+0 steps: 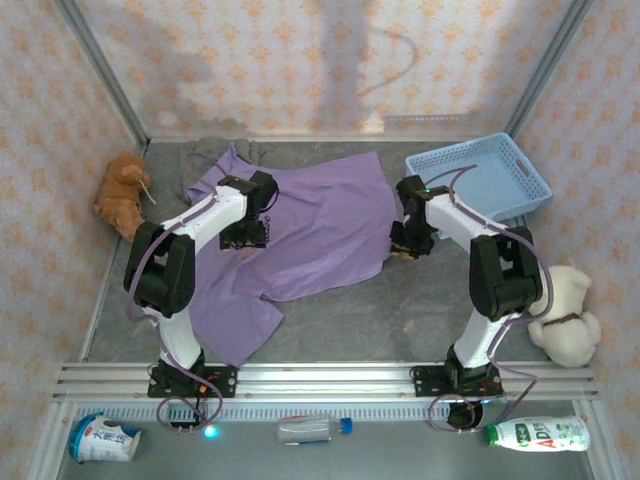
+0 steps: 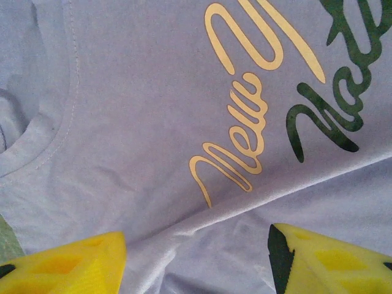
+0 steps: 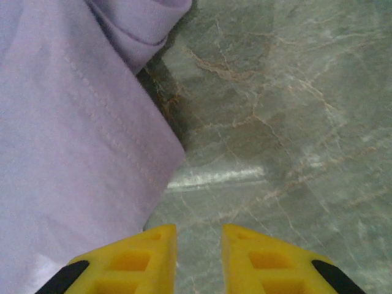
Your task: Fold and stack the mixed laundry pile
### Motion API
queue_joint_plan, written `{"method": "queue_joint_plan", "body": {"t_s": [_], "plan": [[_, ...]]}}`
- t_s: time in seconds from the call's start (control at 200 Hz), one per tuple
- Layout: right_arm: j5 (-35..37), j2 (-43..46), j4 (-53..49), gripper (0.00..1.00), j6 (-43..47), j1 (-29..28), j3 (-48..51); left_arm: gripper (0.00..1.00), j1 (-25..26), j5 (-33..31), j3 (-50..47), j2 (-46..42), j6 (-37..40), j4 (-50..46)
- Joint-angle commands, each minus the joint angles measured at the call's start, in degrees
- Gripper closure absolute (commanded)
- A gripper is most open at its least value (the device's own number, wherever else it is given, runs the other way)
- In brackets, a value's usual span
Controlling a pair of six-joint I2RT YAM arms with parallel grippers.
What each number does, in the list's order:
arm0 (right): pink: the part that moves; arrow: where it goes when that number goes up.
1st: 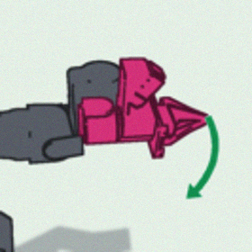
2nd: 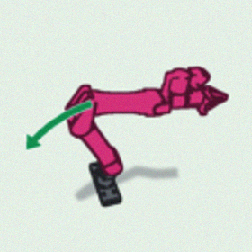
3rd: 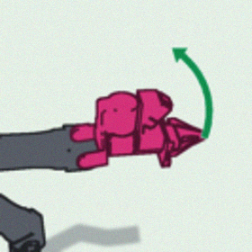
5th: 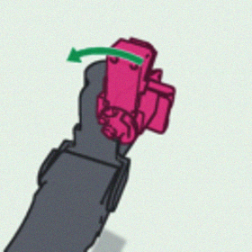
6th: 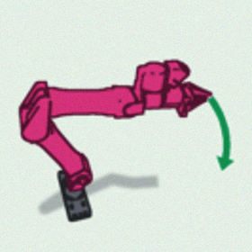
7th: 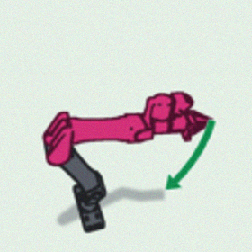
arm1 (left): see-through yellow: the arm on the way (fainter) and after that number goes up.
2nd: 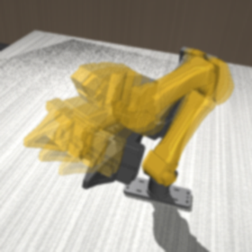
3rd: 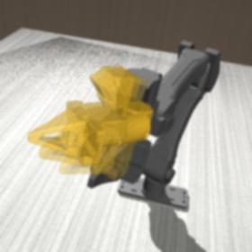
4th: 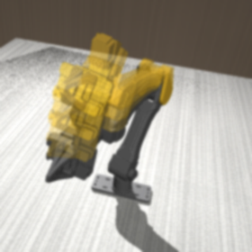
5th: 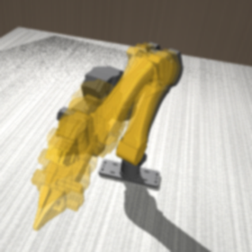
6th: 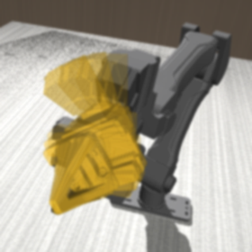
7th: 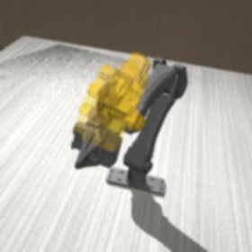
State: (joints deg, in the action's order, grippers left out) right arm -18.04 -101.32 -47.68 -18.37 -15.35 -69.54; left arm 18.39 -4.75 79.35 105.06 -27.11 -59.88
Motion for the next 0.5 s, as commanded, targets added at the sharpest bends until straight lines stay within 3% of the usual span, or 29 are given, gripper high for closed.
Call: {"method": "queue_joint_plan", "body": {"t_s": [0.0,0.12,0.23,0.275,0.38,0.495], "plan": [[-1.59,-2.86,7.10,0.71,-2.06,-0.02,-0.04,0.37,0.50,-0.51,-0.01,-1.43,-0.93,-2.75],[-3.46,-5.32,10.43,0.65,-4.22,-0.18,-1.20,0.37,0.46,-0.52,-1.81,-2.30,-1.32,-2.28],[-3.29,-6.73,11.40,0.66,-4.82,-0.40,-1.55,0.37,0.50,-0.78,-3.68,-3.02,-1.56,-1.58],[-2.36,-7.30,10.87,0.73,-5.05,-0.34,-1.61,0.37,0.46,-0.95,-4.27,-3.16,-1.73,-1.24],[0.89,-6.51,8.02,0.99,-5.13,0.38,-1.50,0.37,0.44,-1.22,-5.55,-3.16,-1.80,-0.73],[1.65,-1.24,3.56,1.00,-4.08,2.70,-0.72,0.37,0.40,-1.55,-6.36,-2.76,-1.50,0.19]]}}
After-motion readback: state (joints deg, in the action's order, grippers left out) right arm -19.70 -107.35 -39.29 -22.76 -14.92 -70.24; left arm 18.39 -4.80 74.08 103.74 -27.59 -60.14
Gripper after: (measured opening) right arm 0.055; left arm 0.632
